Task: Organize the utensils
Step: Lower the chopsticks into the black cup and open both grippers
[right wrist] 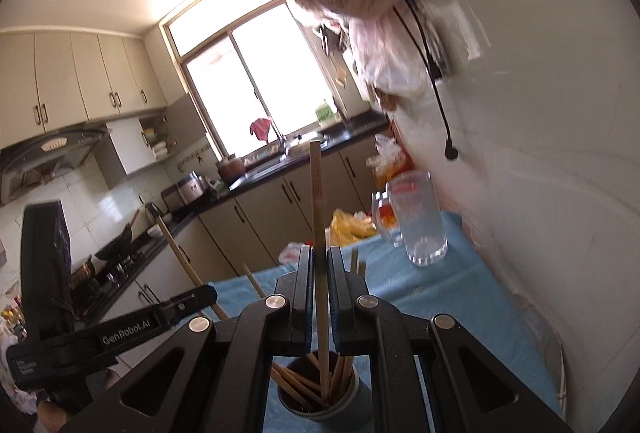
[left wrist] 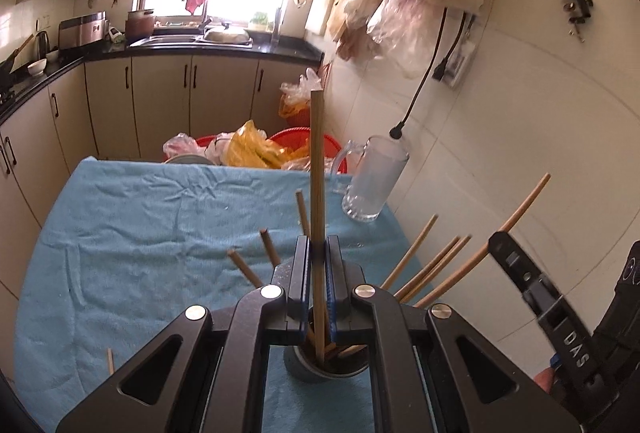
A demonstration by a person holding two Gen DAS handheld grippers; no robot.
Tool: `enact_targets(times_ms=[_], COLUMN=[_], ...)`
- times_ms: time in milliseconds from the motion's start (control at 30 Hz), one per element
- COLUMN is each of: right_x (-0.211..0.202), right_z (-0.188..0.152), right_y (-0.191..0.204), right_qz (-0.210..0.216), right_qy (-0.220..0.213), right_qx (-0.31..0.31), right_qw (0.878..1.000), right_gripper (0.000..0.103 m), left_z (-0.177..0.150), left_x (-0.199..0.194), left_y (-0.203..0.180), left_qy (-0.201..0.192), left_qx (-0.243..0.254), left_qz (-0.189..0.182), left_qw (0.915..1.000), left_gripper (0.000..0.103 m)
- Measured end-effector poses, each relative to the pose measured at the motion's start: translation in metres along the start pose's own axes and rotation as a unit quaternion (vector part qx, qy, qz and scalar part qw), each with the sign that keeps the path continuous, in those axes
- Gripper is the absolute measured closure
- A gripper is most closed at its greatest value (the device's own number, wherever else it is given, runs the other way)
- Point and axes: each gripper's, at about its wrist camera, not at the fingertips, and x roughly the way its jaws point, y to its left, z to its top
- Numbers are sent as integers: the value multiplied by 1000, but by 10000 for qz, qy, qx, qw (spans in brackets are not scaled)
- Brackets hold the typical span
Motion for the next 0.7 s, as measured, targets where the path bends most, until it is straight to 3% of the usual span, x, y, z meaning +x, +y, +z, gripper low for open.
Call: enact_targets(times_ms=[400, 467, 500, 600, 700], right_x=[20, 19, 17, 10, 1], right_z=[-29, -28, -28, -26, -25], right_y=[-11, -14, -15, -16, -14], right_qz=[-155, -167, -185, -174, -245], right_qy=[467, 494, 474, 391, 312], right_qx=[98, 155, 184, 211, 198], right_qw=[9987, 9985, 9985, 9989, 9990], right_gripper=[92, 81, 73, 71, 64], left_z=[-16, -15, -15, -14, -14], left_x=[14, 13, 11, 3, -5], left_y=[9, 10, 10, 9, 10], left_qy=[231, 274, 258, 146, 62], left_qx=[-27, -51, -58, -34, -65], left_qz=[46, 8, 4, 24, 23], left_qw=[9997, 9996, 9996, 9999, 10000], left_gripper=[96, 91, 83, 67, 64])
